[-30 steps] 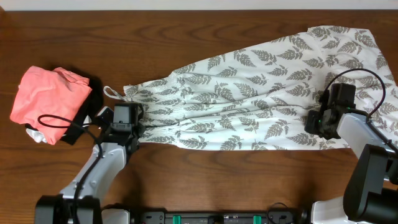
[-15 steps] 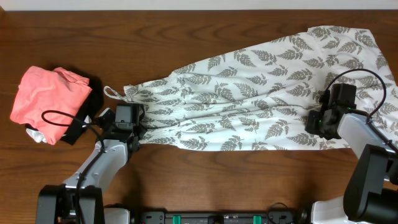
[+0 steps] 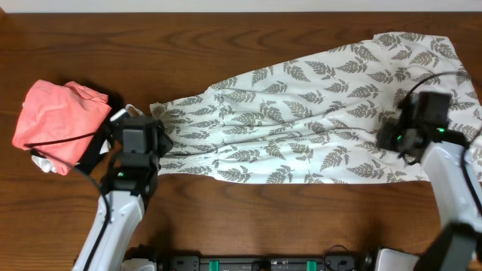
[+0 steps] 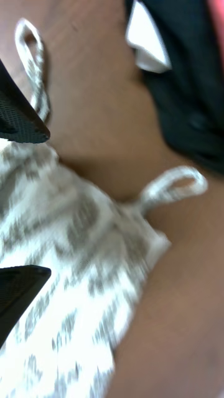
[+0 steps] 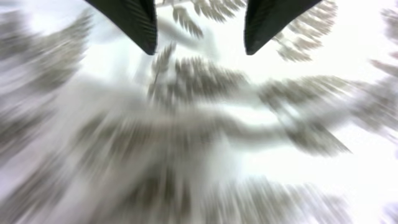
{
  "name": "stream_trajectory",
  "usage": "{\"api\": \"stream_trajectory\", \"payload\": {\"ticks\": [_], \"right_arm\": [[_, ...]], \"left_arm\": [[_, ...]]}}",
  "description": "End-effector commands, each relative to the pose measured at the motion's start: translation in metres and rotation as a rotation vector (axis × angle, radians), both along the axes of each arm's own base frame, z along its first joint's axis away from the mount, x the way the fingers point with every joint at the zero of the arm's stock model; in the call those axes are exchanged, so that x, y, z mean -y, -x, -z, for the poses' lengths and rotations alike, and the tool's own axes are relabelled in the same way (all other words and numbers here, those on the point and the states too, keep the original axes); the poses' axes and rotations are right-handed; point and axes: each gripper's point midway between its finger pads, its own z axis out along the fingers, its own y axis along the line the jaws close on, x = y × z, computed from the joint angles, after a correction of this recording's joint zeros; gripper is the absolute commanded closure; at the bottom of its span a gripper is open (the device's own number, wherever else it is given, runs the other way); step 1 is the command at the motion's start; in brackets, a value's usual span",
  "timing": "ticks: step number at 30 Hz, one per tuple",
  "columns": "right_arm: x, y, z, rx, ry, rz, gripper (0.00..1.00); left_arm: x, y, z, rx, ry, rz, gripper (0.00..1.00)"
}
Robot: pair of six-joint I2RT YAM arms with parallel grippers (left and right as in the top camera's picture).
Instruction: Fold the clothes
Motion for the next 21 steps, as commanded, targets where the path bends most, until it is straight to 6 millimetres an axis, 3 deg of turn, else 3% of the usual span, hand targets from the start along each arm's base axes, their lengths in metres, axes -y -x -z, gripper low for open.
{"api": "stream_trajectory", "payload": {"ticks": [1, 5, 10, 15, 21], "right_arm": [[0.012, -0.01, -0.034, 0.096, 0.043, 0.033, 0.56], [0.033, 0.0, -0.026, 0.049, 0.064, 0.118, 0.66], [0.053, 0.008, -0.005, -0.016, 0.045, 0.2, 0.7], [0.07, 0.015, 0.02, -0.086, 0.02, 0.26, 0.71], [0.081, 0.025, 0.05, -0.172, -0.011, 0.303, 0.72]], "left_arm": [[0.019, -0.005, -0.013, 0.033, 0.058, 0.096, 0.37], [0.042, -0.004, -0.001, -0.014, 0.095, 0.212, 0.37], [0.065, 0.001, 0.032, -0.131, 0.108, 0.328, 0.37], [0.071, 0.009, 0.067, -0.255, 0.089, 0.389, 0.37], [0.07, 0.015, 0.087, -0.324, 0.086, 0.39, 0.37]]}}
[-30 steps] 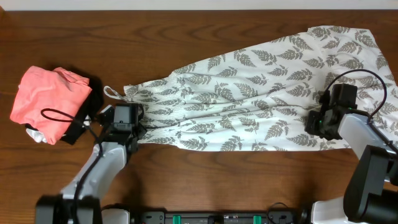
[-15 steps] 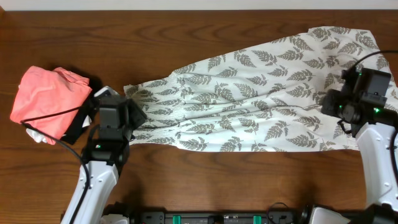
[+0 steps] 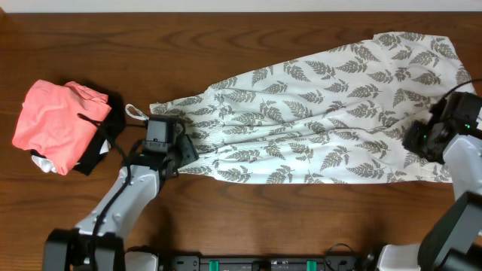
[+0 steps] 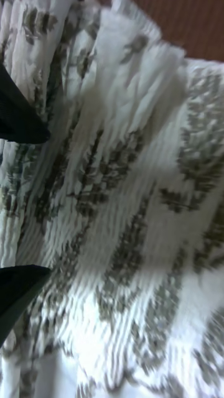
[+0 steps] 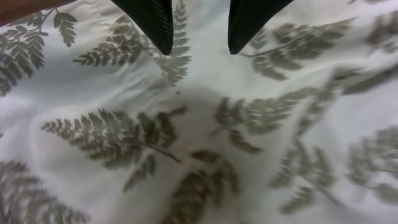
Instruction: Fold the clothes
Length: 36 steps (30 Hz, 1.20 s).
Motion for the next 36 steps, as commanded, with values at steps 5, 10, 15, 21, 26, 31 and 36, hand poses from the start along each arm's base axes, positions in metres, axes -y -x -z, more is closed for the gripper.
{"api": "stream_trajectory", "payload": {"ticks": [5, 10, 15, 21, 26, 31, 36], "right_arm": [[0.0, 0.016, 0.035, -0.115, -0.05, 0.033, 0.7], [-0.008, 0.03, 0.061, -0.209, -0.096, 0.033, 0.68], [-0.021, 0.044, 0.083, -0.292, -0.173, 0.028, 0.69], [-0.039, 0.072, 0.1, -0.414, -0.256, 0.028, 0.73], [-0.053, 0.1, 0.108, -0.492, -0.297, 0.066, 0.71], [-0.068, 0.126, 0.113, -0.56, -0.337, 0.072, 0.68], [-0.087, 0.145, 0.119, -0.583, -0.405, 0.076, 0.66]], "left_arm": [[0.001, 0.003, 0.007, -0.027, -0.032, 0.074, 0.36], [-0.012, 0.009, 0.011, -0.053, -0.099, 0.045, 0.33], [-0.012, 0.01, 0.012, -0.058, -0.1, 0.046, 0.32], [-0.018, 0.01, 0.012, -0.058, -0.116, 0.029, 0.32], [-0.039, 0.008, 0.012, -0.063, -0.113, -0.044, 0.32], [-0.055, 0.009, 0.012, -0.068, -0.108, -0.098, 0.32], [-0.057, 0.008, 0.012, -0.067, -0.108, -0.106, 0.32]]}}
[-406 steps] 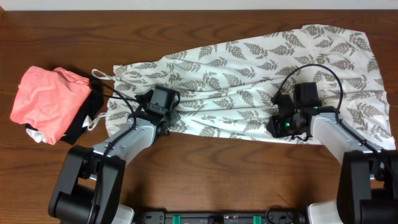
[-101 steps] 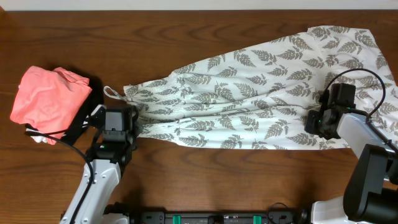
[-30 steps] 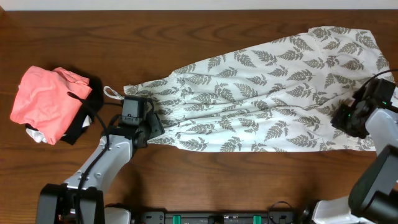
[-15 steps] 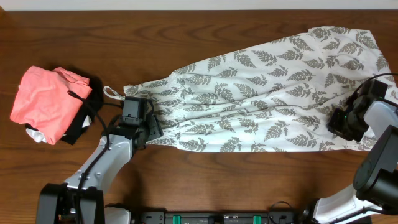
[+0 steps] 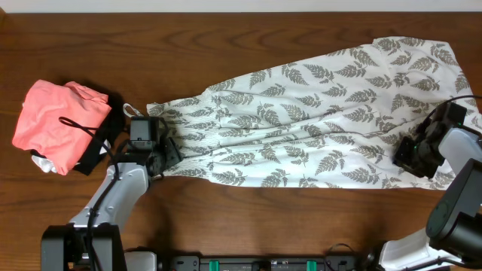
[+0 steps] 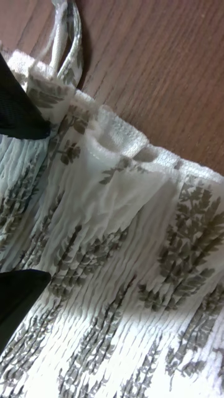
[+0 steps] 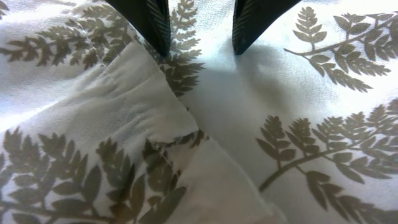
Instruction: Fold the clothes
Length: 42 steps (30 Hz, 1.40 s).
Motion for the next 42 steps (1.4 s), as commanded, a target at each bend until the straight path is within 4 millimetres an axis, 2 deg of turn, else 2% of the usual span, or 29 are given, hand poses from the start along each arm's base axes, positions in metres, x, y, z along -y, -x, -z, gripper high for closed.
{"api": "stream_trajectory", "payload": {"ticks": [1, 6, 10, 15, 17, 25, 31, 36, 42], "right_arm": [[-0.071, 0.1, 0.058, -0.311, -0.28, 0.056, 0.66], [-0.092, 0.103, 0.057, -0.288, -0.385, 0.077, 0.65], [-0.098, 0.106, 0.056, -0.289, -0.415, 0.084, 0.67], [-0.112, 0.105, 0.053, -0.272, -0.492, 0.104, 0.75], [-0.118, 0.105, 0.053, -0.263, -0.516, 0.125, 0.76], [-0.115, 0.105, 0.058, -0.247, -0.504, 0.153, 0.73], [-0.091, 0.111, 0.064, -0.256, -0.429, 0.231, 0.73], [-0.054, 0.119, 0.069, -0.255, -0.339, 0.323, 0.73], [-0.013, 0.099, 0.069, -0.143, -0.293, 0.423, 0.71]], "left_arm": [[-0.005, 0.001, 0.002, -0.012, -0.022, 0.003, 0.32], [-0.005, 0.001, 0.002, -0.009, -0.022, 0.003, 0.32], [-0.005, 0.0, 0.002, -0.006, -0.023, 0.002, 0.32], [-0.005, -0.001, 0.001, -0.002, -0.023, 0.002, 0.32], [-0.005, -0.002, 0.001, 0.002, -0.022, 0.002, 0.32], [-0.007, -0.014, -0.005, 0.058, -0.023, -0.005, 0.32], [-0.028, -0.016, -0.006, 0.069, -0.025, -0.074, 0.32], [-0.043, -0.014, -0.006, 0.068, -0.026, -0.126, 0.32], [-0.042, -0.014, -0.006, 0.068, -0.017, -0.123, 0.32]]}}
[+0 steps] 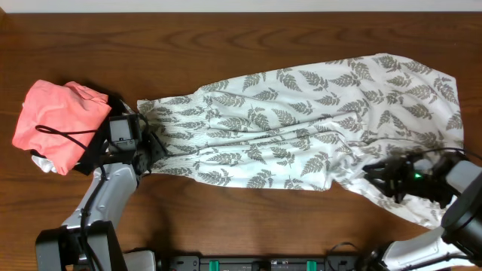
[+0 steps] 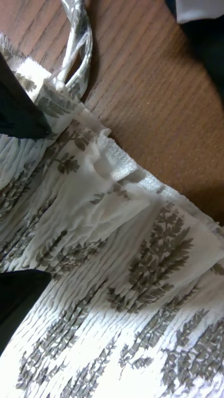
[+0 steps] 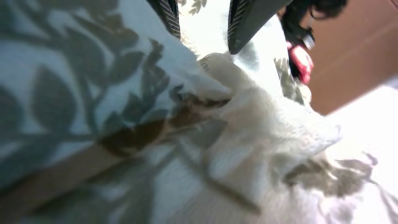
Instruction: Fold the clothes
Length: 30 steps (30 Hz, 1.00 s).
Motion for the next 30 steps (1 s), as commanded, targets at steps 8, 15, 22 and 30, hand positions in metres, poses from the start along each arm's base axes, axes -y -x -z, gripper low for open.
{"api": "stream_trajectory", "payload": {"ticks": [8, 15, 22, 30], "right_arm": [[0.108, 0.043, 0.054, -0.383, 0.498, -0.046, 0.67], [0.146, 0.028, 0.029, -0.411, 0.608, -0.072, 0.65], [0.145, 0.013, 0.008, -0.398, 0.617, -0.125, 0.64], [0.137, -0.009, -0.023, -0.322, 0.739, -0.186, 0.61]], "left_arm": [[-0.002, 0.002, 0.003, -0.015, -0.007, 0.003, 0.32], [-0.002, 0.003, 0.003, -0.019, -0.006, 0.003, 0.32], [-0.002, 0.003, 0.003, -0.018, -0.006, 0.003, 0.32], [0.031, -0.006, -0.006, 0.026, 0.139, 0.127, 0.33]]}}
